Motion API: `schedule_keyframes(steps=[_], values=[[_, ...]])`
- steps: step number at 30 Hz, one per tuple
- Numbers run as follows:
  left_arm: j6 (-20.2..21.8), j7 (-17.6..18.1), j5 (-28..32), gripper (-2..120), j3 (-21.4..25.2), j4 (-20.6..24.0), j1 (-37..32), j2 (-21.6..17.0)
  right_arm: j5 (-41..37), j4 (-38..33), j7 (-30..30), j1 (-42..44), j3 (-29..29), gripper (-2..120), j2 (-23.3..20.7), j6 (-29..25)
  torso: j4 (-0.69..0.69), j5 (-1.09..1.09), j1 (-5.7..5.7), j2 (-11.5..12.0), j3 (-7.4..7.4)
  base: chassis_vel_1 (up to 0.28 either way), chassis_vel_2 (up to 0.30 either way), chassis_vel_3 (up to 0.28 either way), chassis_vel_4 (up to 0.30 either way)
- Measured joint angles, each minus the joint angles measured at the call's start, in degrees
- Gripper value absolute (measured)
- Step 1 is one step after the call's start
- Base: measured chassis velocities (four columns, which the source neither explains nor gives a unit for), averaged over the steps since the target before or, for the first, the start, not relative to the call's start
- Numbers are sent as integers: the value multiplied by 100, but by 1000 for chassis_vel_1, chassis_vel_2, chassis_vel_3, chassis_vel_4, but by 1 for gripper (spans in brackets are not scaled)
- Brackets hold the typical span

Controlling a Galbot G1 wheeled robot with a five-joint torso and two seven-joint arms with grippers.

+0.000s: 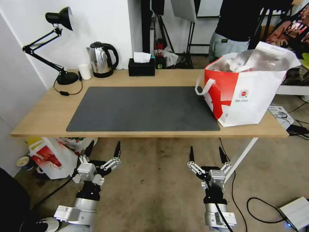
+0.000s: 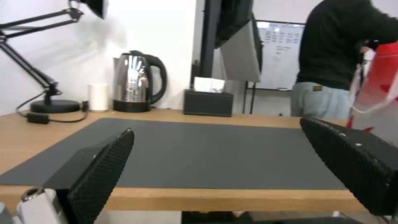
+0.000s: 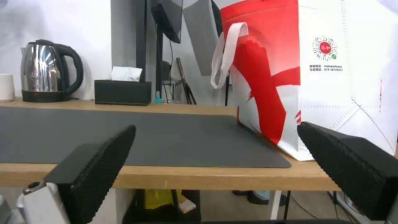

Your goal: Pick up the trash from the table and place it into the takeout bag.

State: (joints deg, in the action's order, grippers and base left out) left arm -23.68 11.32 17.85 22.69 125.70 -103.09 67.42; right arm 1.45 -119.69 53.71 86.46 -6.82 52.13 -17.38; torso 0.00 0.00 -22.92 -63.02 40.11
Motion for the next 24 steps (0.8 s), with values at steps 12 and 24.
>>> schedule_keyframes(steps=[12, 24], values=[[-208, 231, -228, 100, -147, -178, -62, 170, 0, 0, 0, 0, 0, 100, 0, 0, 0, 0, 0, 0, 0, 0, 0, 0, 0], [-302, 284, -305, 100, -237, -311, -88, 328, 0, 0, 0, 0, 0, 100, 0, 0, 0, 0, 0, 0, 0, 0, 0, 0, 0]])
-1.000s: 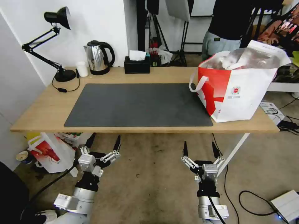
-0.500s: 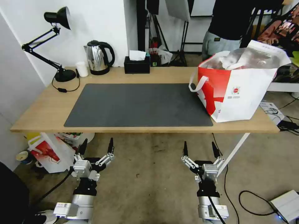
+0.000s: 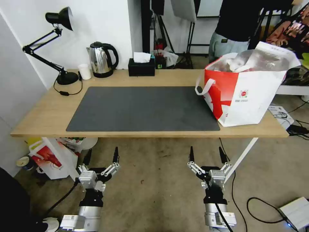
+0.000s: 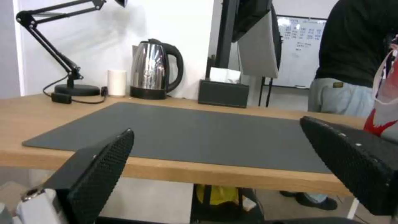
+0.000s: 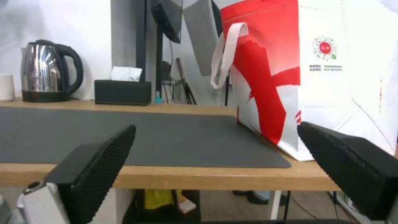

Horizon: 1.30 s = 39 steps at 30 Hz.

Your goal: Pick up the trash from the table and place it into the takeout bag.

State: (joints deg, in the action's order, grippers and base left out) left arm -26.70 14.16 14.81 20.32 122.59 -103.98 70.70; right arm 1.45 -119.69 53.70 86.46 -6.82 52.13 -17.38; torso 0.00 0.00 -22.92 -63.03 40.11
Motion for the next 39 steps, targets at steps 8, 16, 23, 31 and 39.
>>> schedule_keyframes(steps=[8, 16, 23, 31, 39], values=[[-19, 3, 0, 100, -31, -9, -3, 8, 0, 0, 0, 0, 0, 100, 0, 0, 0, 0, 0, 0, 0, 0, 0, 0, 0], [-5, 31, 9, 100, -26, 42, -10, -7, 0, 0, 0, 0, 0, 100, 0, 0, 0, 0, 0, 0, 0, 0, 0, 0, 0], [-3, 31, 12, 100, -24, 44, -11, -9, 0, 0, 0, -1, 0, 100, 0, 0, 0, 0, 0, 0, 0, 0, 0, 0, 0], [-1, 31, 14, 100, -23, 48, -11, -11, 0, 0, 0, 0, 0, 100, 0, 0, 0, 0, 0, 0, 0, 0, 0, 0, 0], [5, 28, 15, 100, -23, 51, -11, -12, 0, 0, 0, 0, 0, 100, 0, 0, 0, 0, 0, 0, 0, 0, 0, 0, 0]])
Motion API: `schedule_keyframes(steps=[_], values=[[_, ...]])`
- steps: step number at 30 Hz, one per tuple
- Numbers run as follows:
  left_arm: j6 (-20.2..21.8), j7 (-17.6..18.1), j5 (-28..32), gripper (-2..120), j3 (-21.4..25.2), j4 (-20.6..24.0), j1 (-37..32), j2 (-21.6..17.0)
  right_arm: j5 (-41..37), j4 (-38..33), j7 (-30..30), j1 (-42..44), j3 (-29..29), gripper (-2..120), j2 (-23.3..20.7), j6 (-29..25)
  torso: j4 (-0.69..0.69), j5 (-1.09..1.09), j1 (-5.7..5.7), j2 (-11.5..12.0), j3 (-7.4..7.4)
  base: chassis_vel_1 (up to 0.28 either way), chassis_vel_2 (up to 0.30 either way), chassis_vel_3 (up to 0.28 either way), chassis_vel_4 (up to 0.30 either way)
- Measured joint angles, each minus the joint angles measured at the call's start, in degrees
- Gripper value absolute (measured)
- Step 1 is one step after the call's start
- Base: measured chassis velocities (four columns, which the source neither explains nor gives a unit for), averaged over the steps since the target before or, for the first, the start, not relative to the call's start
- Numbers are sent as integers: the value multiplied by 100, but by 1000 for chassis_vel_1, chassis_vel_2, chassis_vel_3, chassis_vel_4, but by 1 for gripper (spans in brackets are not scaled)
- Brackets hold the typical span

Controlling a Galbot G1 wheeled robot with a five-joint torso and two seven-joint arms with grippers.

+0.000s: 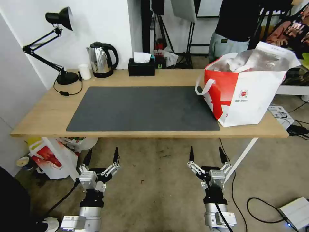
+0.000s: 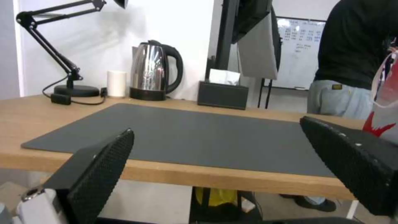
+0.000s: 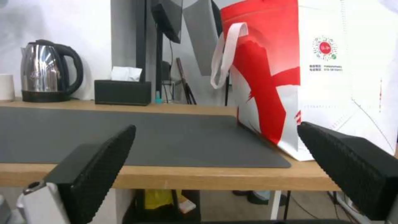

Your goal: Pick up the trash from the table and place it into the takeout bag.

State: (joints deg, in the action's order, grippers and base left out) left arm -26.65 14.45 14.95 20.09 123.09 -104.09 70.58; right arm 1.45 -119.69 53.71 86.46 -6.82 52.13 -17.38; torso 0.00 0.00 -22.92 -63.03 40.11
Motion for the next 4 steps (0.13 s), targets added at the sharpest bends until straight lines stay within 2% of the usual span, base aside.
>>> schedule_keyframes(steps=[4], values=[[1, -1, 0, 100, 1, 0, 0, 0, 0, 0, 0, 0, 0, 100, 0, 0, 0, 0, 0, 0, 0, 0, 0, 0, 0]])
